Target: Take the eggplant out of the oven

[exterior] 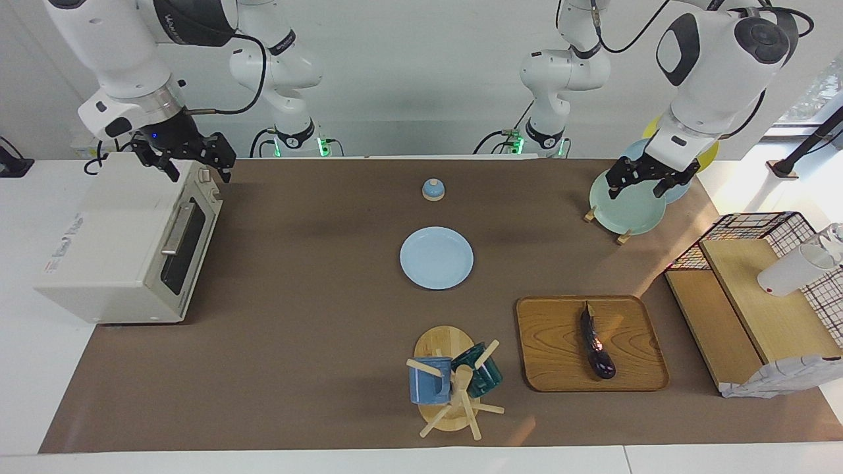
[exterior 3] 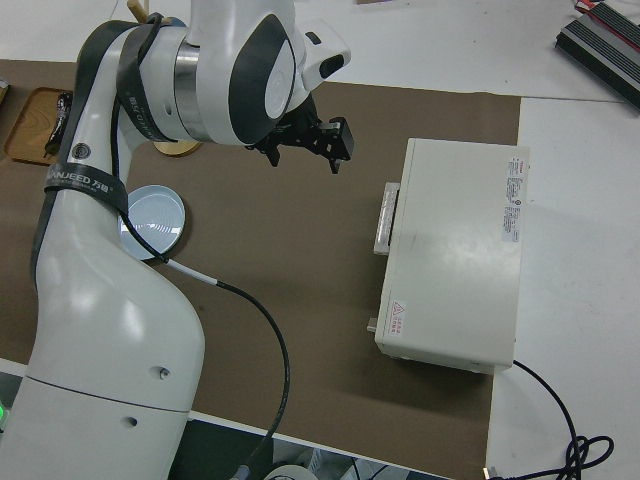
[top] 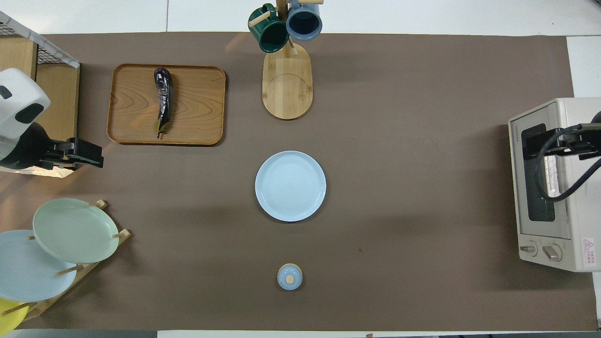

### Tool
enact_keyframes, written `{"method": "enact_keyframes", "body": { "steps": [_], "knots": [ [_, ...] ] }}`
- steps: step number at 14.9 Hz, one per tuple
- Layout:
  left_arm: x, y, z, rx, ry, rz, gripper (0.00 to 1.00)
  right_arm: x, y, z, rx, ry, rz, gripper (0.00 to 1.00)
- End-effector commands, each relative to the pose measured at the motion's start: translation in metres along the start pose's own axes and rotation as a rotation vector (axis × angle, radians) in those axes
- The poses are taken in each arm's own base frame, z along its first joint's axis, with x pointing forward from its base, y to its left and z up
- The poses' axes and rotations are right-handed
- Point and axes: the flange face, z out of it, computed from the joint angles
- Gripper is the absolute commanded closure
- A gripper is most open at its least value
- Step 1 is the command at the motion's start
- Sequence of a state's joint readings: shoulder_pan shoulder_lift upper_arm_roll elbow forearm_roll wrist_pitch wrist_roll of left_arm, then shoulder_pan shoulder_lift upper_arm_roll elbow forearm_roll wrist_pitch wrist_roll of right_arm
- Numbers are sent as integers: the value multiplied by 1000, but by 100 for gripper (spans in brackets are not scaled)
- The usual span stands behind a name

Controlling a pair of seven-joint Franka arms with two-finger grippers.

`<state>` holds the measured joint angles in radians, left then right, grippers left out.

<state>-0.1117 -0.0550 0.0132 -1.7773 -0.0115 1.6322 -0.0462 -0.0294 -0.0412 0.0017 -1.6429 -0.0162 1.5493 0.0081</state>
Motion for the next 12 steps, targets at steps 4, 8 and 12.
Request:
{"method": "enact_keyframes", "body": {
  "steps": [4, 8, 12],
  "knots": [
    [-10, 2, -2, 24, 18, -10, 0, 1, -4, -4, 14, 19, -36, 0],
    [-12, 3, -20, 7, 14, -16, 0, 2, -4, -3, 11, 17, -37, 0],
    [-12, 10, -19, -2, 11, -34, 0, 2, -6, -3, 9, 17, -39, 0]
  ]
}}
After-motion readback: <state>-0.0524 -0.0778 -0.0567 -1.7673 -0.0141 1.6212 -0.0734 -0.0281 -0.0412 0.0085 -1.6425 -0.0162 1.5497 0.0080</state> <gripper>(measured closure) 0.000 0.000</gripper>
